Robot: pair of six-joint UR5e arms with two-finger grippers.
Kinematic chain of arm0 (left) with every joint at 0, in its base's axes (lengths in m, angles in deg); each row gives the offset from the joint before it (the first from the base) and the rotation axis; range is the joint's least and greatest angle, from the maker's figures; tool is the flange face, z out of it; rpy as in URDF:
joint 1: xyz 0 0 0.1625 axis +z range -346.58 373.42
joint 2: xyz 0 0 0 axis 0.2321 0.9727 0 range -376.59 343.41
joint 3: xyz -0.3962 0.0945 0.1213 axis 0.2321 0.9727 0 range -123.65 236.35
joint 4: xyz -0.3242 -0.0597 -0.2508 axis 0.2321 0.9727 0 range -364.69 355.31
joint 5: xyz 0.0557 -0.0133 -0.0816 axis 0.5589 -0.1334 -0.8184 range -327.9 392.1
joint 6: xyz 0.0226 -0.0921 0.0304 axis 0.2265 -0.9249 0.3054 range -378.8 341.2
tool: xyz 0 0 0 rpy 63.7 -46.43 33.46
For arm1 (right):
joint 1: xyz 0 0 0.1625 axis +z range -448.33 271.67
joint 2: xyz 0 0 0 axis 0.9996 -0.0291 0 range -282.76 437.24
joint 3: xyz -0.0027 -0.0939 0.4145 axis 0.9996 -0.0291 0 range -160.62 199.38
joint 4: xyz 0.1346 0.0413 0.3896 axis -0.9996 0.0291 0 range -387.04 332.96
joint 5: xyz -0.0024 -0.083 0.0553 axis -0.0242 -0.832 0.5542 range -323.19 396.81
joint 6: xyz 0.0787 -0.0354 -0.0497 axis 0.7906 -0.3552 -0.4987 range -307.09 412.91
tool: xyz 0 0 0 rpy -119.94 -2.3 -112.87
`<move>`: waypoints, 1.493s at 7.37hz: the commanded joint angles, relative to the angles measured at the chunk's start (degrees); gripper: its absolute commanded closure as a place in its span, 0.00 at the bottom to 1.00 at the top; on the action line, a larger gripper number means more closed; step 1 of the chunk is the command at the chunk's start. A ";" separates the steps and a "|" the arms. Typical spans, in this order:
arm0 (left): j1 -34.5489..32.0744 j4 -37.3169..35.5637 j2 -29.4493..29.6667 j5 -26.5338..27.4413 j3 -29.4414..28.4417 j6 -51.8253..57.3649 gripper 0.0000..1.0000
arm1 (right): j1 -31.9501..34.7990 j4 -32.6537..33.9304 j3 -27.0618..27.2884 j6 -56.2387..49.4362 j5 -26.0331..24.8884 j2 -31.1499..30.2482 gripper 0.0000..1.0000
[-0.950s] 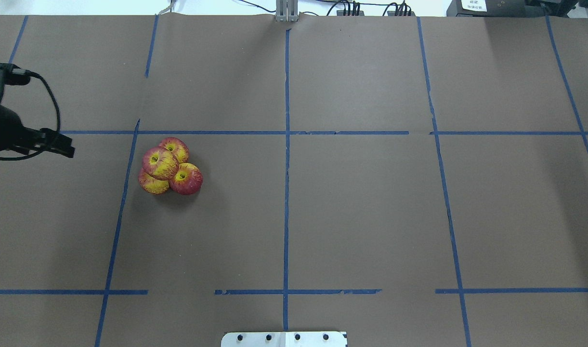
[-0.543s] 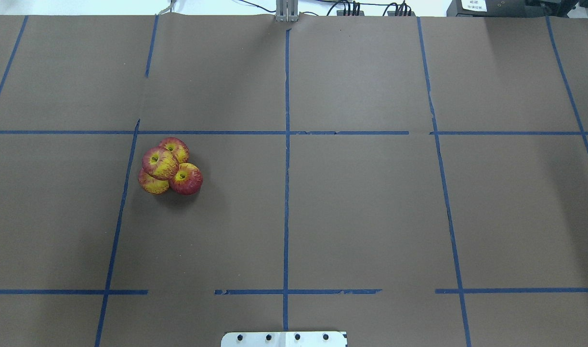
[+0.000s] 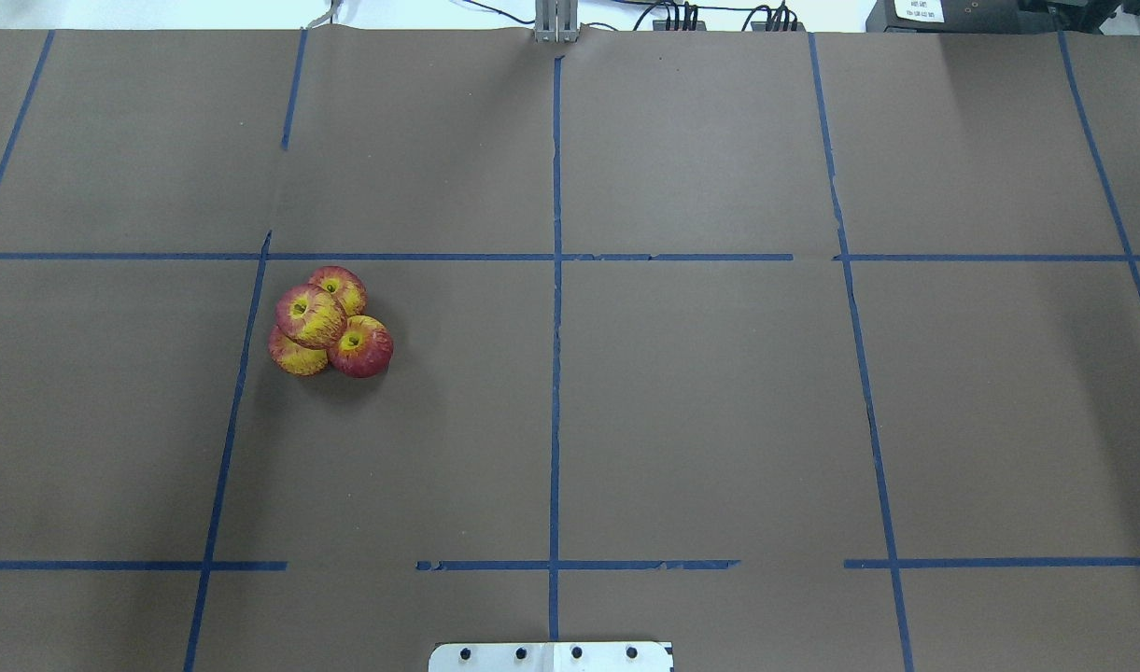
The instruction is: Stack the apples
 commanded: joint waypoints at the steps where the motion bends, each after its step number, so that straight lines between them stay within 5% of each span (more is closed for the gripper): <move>1: -7.22 -0.73 0.10 -6.26 -4.54 1.12 0.00 | 0.00 0.00 0.00 0.00 0.00 0.00 0.00; 3: -7.22 -0.38 0.19 -6.18 -2.70 -11.08 0.00 | 0.00 0.00 0.00 0.00 0.00 0.00 0.00; 11: -3.36 -3.61 3.68 -4.51 -2.86 -11.30 0.00 | 0.00 0.00 0.00 0.00 0.00 0.00 0.00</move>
